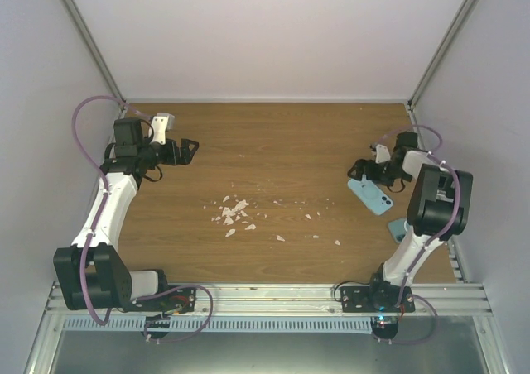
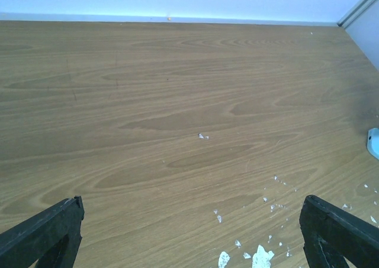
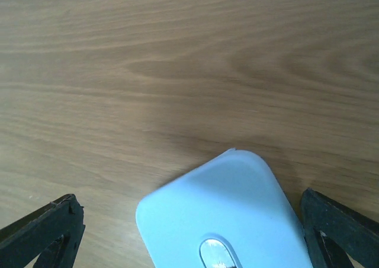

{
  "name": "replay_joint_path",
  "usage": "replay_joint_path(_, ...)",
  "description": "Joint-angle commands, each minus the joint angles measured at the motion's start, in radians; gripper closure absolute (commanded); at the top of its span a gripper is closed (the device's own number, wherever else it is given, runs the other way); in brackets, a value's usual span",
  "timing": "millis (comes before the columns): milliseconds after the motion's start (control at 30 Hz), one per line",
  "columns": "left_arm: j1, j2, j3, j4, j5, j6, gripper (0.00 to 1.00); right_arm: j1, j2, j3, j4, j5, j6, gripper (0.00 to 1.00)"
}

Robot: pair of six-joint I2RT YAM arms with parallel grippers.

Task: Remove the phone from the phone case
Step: Adjust the phone at the center of the board.

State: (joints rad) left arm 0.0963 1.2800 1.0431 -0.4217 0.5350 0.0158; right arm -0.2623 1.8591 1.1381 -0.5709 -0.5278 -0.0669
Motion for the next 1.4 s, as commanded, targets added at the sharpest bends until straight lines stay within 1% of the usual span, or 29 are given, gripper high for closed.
replay_joint_path(0,0.008,-0.015,-0.011,0.053,0.011,-0.002,0.01,0.092,0.05,-0.028,-0.111,-0.054,-0.06,0.0)
replay_joint_path(167,0.01,-0.02,-0.015,0.053,0.01,-0.002,0.01,0.163,0.054,-0.021,-0.174,-0.052,-0.144,0.0)
replay_joint_path(467,0.013,-0.018,-0.017,0.057,0.015,-0.008,0.01,0.298,0.033,-0.058,-0.298,-0.067,-0.351,0.01)
replay_joint_path(600,0.013,-0.015,-0.015,0.058,0.009,-0.008,0.01,0.329,0.02,-0.074,-0.359,-0.083,-0.429,0.02)
replay_joint_path(700,0.012,-0.014,-0.015,0.059,0.008,-0.01,0.01,0.335,0.017,-0.061,-0.422,-0.075,-0.481,0.03)
replay_joint_path(800,0.015,-0.015,-0.017,0.061,0.006,-0.011,0.01,0.334,0.002,-0.083,-0.468,0.0,-0.523,0.05)
replay_joint_path(1067,0.014,-0.003,-0.022,0.07,0.012,-0.013,0.01,0.331,-0.112,-0.241,-0.493,0.177,-0.597,0.05)
replay_joint_path(1167,0.014,0.001,-0.022,0.073,0.015,-0.013,0.01,0.318,-0.171,-0.254,-0.492,0.198,-0.583,0.05)
replay_joint_path(1267,0.015,0.008,-0.019,0.074,0.018,-0.014,0.01,0.281,-0.243,-0.195,-0.495,0.198,-0.529,0.02)
replay_joint_path(1367,0.015,0.012,-0.015,0.072,0.02,-0.013,0.01,0.21,-0.313,-0.148,-0.512,0.21,-0.464,0.01)
